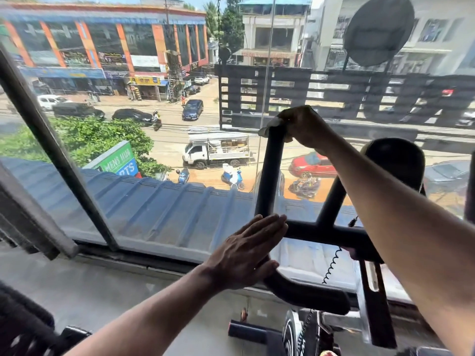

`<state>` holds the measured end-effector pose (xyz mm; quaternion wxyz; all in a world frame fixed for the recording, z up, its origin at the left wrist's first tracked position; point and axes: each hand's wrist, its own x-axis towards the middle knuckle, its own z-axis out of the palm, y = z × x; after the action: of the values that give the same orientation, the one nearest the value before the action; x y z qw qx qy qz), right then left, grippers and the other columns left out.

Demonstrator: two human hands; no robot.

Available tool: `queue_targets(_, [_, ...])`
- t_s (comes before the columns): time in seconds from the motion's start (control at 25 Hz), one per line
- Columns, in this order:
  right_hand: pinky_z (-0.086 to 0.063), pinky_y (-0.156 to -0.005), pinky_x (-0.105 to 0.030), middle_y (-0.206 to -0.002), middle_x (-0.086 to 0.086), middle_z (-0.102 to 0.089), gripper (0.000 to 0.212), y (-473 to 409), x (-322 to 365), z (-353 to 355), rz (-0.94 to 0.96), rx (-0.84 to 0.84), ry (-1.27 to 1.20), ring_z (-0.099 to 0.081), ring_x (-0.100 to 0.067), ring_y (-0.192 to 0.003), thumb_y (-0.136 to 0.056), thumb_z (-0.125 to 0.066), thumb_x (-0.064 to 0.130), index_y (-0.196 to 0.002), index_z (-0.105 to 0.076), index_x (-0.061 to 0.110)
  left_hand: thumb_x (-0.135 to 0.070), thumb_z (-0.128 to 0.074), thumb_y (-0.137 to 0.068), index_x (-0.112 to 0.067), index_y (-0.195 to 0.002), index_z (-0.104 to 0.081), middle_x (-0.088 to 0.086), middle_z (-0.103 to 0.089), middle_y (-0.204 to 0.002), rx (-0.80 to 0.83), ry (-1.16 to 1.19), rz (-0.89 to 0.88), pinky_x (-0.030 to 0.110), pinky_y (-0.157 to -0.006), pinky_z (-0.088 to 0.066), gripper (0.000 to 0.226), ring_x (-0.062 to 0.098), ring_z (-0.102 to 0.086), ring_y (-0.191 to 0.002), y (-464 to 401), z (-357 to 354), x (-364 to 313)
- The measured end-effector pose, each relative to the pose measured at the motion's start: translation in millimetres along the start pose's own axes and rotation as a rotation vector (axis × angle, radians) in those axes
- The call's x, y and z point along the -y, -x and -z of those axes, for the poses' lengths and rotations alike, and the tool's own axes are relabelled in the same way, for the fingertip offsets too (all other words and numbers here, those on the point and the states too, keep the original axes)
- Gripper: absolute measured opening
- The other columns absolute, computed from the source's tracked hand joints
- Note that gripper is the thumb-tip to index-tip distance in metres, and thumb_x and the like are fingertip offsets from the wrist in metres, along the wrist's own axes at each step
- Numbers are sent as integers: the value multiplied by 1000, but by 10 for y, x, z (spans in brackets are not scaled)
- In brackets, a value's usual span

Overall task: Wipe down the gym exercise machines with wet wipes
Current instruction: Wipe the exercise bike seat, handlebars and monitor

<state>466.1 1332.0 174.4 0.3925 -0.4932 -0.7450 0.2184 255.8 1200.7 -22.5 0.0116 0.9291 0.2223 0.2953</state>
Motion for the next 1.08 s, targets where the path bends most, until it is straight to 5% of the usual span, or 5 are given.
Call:
queue_targets(0.24, [-59,-69,-31,-82,-8,-75,25,22,-321,-323,-397,-259,-711,-72,-18,-73,-96,-53,-5,-93,-76,4,-49,-50,-103,-3,-159,-34,11,-26,-170,59,-7,-84,45,-129,-21,75,23,-19,-159,-61,76,196])
queue_targets(0.52, [-57,-64,-32,-89,-13,-71,34,1,-394,-467,-401,-298,-958,-67,-25,-76,-90,-46,-9,-108,-72,2,-45,-51,-100,1,-156,-38,14,-31,-167,-22,70,-72,54,-125,-29,73,28,-25,-157,-49,-19,160])
queue_targets(0.68, [-57,-70,-39,-90,-21,-69,24,43,-308,-541,-360,-240,-1146,-68,-29,-76,-78,-67,5,-100,-74,-2,-50,-38,-106,2,-154,-40,16,-35,-165,-76,67,-88,55,-124,-31,71,30,-28,-156,-17,-77,183])
queue_targets(0.84, [-57,-74,-41,-99,-25,-72,35,216,-376,-691,-492,-229,-1117,-67,-31,-76,-89,-45,-4,-113,-68,-13,-52,-27,-109,4,-151,-44,18,-38,-163,-148,62,-79,56,-121,-35,72,32,-33,-154,-1,-144,144])
queue_targets(1.08, [-47,-74,-38,-100,-23,-69,63,107,-287,-567,-379,-98,-1392,-63,-33,-83,-91,-40,45,-112,-69,-6,-47,-27,-110,5,-150,-45,19,-40,-162,-168,49,-66,58,-119,-36,68,34,-33,-154,19,-165,95])
